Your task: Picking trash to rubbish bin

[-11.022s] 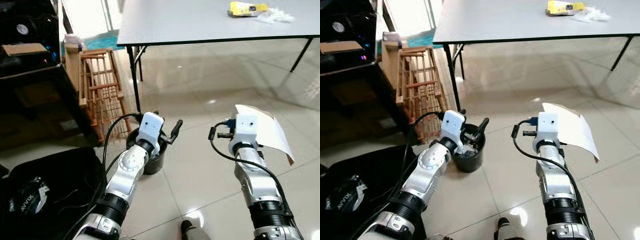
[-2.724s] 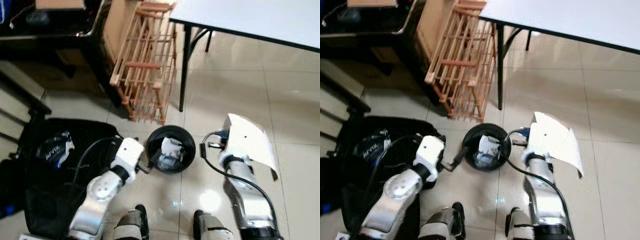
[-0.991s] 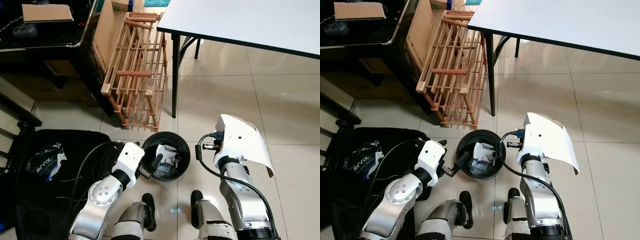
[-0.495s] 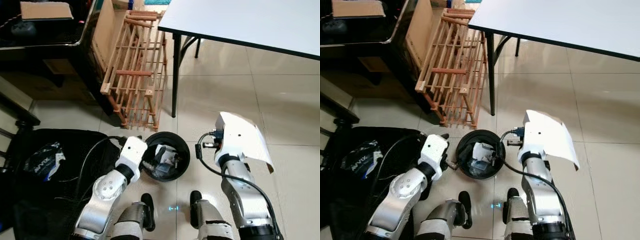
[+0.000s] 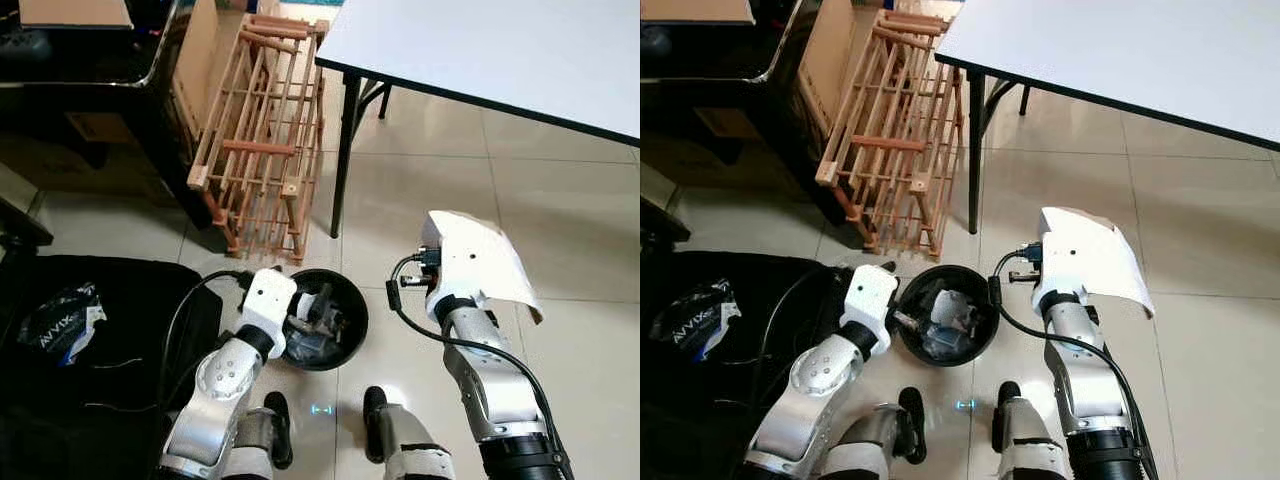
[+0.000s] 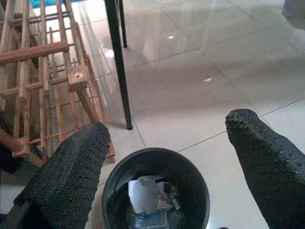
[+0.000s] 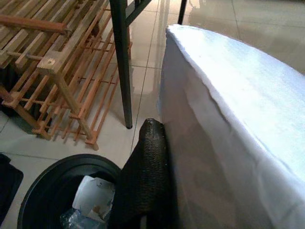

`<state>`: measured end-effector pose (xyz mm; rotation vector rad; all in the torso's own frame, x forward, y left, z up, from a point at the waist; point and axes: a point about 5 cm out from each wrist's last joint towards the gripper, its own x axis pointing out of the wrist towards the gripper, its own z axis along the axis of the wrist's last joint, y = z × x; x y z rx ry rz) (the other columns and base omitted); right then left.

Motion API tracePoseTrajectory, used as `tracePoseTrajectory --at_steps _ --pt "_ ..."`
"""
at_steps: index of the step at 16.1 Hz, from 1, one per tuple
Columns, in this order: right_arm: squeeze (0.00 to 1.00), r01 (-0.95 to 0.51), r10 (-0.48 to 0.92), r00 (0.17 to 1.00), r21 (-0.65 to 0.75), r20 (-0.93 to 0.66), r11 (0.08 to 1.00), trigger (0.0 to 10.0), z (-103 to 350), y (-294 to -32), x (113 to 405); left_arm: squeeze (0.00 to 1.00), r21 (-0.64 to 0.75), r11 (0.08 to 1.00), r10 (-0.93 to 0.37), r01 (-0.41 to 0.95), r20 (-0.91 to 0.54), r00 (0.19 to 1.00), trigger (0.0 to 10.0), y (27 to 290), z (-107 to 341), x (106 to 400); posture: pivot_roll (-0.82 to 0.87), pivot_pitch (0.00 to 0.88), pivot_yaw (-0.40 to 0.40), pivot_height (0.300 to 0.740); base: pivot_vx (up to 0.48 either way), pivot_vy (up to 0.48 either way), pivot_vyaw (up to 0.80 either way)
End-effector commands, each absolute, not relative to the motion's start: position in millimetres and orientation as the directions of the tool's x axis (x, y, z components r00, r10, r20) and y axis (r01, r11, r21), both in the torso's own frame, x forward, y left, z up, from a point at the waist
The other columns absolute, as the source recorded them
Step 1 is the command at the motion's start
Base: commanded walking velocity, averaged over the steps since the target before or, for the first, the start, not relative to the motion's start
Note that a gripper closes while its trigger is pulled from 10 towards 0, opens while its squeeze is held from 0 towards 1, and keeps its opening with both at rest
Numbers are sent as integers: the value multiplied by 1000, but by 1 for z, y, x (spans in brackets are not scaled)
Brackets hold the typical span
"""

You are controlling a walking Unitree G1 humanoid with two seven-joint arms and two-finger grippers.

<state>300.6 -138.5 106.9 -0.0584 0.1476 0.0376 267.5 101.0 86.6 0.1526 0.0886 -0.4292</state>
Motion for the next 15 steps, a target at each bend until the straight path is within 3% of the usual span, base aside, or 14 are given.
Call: tracePoseTrajectory --at_steps 1,15 --pt "0 -52 42 983 -54 -179 997 10000 100 -138 297 0 129 902 -394 412 -146 908 10000 102 78 262 -34 313 -16 740 0 0 0" --pt "0 -103 104 975 19 -196 995 10000 95 -125 292 0 153 914 -356 376 -144 924 10000 109 77 263 -27 326 -9 740 0 0 0"
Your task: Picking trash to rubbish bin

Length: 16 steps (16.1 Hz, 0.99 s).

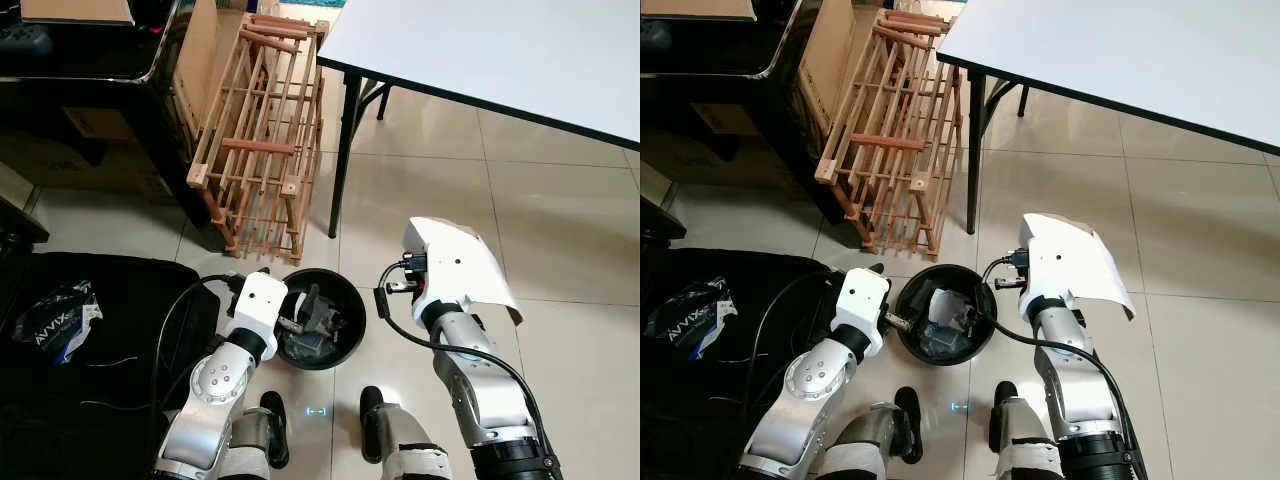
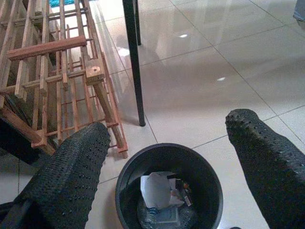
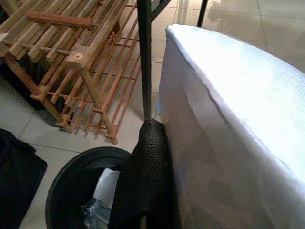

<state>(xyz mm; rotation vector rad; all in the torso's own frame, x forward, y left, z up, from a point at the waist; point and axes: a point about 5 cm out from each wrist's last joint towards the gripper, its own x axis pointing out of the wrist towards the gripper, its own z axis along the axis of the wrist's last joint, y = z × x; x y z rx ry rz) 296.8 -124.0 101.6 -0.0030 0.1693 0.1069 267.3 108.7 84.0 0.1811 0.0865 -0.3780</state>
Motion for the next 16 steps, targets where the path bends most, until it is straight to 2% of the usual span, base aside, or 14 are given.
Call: tracePoseTrajectory --at_steps 1,13,16 --pt "0 -98 106 973 45 -205 994 10000 92 -125 292 0 153 914 -354 375 -144 924 10000 109 77 263 -27 326 -9 740 0 0 0" --pt "0 -84 99 968 75 -232 994 10000 85 -123 289 0 165 910 -356 381 -160 921 10000 113 77 261 -13 334 6 740 0 0 0" --pt "0 -79 94 967 75 -235 994 10000 84 -124 288 0 163 908 -360 385 -161 919 10000 112 76 261 -15 336 7 705 0 0 0"
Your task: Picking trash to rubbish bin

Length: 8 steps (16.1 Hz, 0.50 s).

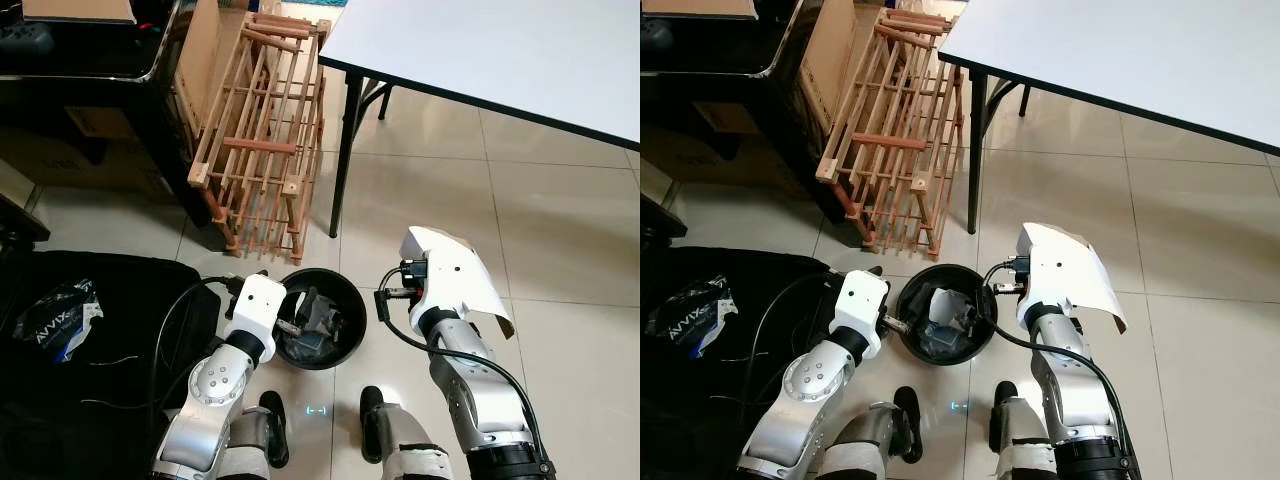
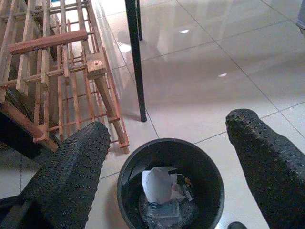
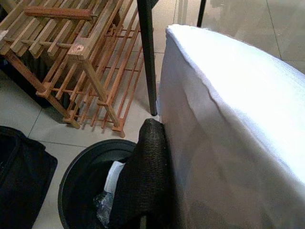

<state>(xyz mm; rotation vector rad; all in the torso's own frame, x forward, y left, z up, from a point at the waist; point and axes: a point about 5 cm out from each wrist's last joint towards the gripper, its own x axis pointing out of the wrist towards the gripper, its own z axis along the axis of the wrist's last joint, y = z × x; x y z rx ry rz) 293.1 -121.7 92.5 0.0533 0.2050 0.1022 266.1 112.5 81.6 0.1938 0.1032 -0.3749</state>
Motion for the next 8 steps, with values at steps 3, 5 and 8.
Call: tracePoseTrajectory --at_steps 3,5,8 --pt "0 -76 92 967 74 -237 994 10000 84 -125 288 0 163 908 -362 387 -163 918 10000 112 76 261 -15 336 8 680 0 0 0" --pt "0 -78 94 966 75 -239 994 10000 83 -124 288 0 164 907 -363 388 -164 917 10000 112 76 261 -14 336 10 655 0 0 0" --pt "0 -76 92 967 75 -238 994 10000 84 -124 289 0 165 907 -363 388 -163 918 10000 112 77 262 -15 335 10 620 0 0 0"
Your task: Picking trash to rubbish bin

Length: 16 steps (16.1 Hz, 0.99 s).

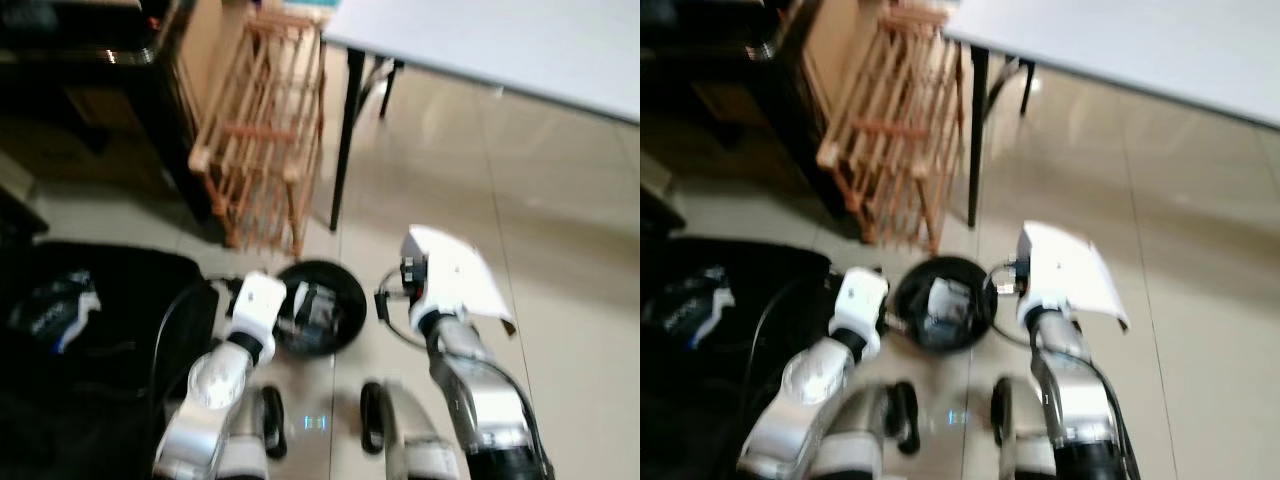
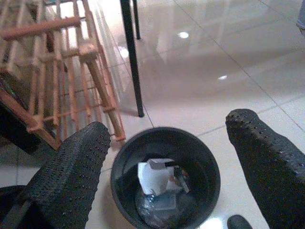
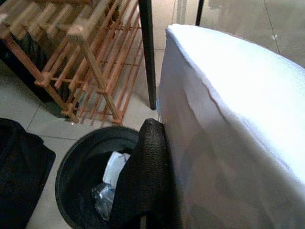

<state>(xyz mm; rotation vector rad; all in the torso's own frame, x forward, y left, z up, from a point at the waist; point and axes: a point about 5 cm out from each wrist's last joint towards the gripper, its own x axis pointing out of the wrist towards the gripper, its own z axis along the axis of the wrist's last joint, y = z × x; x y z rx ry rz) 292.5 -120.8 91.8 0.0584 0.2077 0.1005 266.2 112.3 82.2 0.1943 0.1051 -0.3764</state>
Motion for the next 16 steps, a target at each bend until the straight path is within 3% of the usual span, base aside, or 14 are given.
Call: tracePoseTrajectory --at_steps 1,7,16 --pt "0 -76 91 967 74 -238 994 10000 83 -124 289 0 164 907 -363 388 -164 917 10000 112 76 262 -15 335 10 610 0 0 0" --pt "0 -64 80 969 74 -233 995 10000 84 -126 288 0 159 898 -386 411 -167 907 10000 111 77 261 -16 336 17 560 0 0 0" --pt "0 -40 56 972 77 -228 996 10000 83 -127 288 0 167 876 -427 453 -170 888 10000 112 79 260 -10 340 39 560 0 0 0"
